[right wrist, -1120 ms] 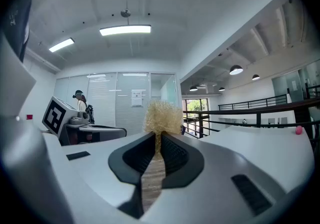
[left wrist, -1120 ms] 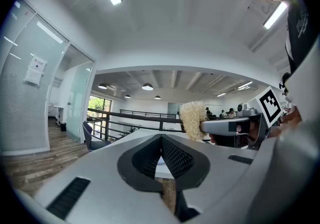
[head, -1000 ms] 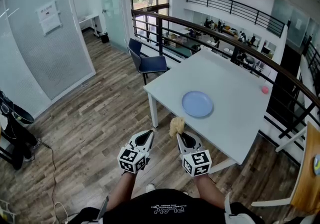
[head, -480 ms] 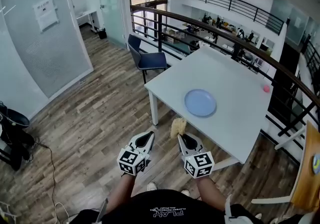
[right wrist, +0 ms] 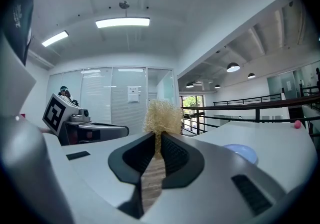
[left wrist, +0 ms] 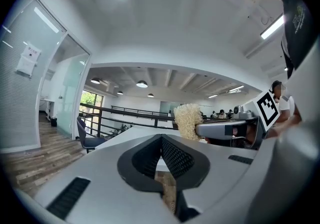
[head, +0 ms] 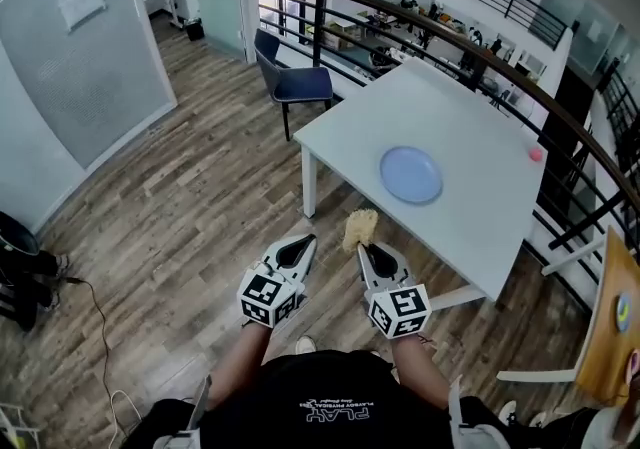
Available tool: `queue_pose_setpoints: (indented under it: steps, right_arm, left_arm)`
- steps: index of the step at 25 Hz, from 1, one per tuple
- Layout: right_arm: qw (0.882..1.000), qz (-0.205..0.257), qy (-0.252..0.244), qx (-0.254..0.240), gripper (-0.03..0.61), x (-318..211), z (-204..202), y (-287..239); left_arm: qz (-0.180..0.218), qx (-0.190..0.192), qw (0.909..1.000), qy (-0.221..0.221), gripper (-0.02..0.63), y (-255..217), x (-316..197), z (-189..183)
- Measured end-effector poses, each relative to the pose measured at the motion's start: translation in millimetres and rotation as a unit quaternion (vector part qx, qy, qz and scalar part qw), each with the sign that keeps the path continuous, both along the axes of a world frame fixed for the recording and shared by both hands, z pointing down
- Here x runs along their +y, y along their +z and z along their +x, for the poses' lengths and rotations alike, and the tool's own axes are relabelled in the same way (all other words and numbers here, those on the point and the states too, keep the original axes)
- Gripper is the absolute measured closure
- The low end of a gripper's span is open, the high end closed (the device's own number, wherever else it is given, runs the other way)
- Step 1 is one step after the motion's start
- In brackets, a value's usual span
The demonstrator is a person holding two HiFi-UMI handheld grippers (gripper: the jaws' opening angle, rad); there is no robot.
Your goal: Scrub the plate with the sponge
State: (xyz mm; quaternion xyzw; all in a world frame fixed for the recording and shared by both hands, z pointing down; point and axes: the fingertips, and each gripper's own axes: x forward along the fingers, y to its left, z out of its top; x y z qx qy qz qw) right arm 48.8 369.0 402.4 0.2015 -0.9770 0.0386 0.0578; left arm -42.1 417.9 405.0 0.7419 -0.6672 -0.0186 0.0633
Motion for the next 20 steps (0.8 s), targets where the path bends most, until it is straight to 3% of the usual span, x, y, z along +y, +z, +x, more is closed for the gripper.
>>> queue_pose_setpoints:
  steps: [8,20]
  right_arm:
    - [0.999,0.028,0.000,0.032,0.534,15.6,-19.6,-2.4]
    - [0.999,0.020,0.000,0.045,0.534,1.9,-34.7,12.0]
  left_arm:
    - [0.003,0.017,0.9997,0.015,0.601,-5.5,4.6,-10.9]
    - [-0.007,0.027,0.9996,0.007,0.601,9.5,-5.7,-28.5]
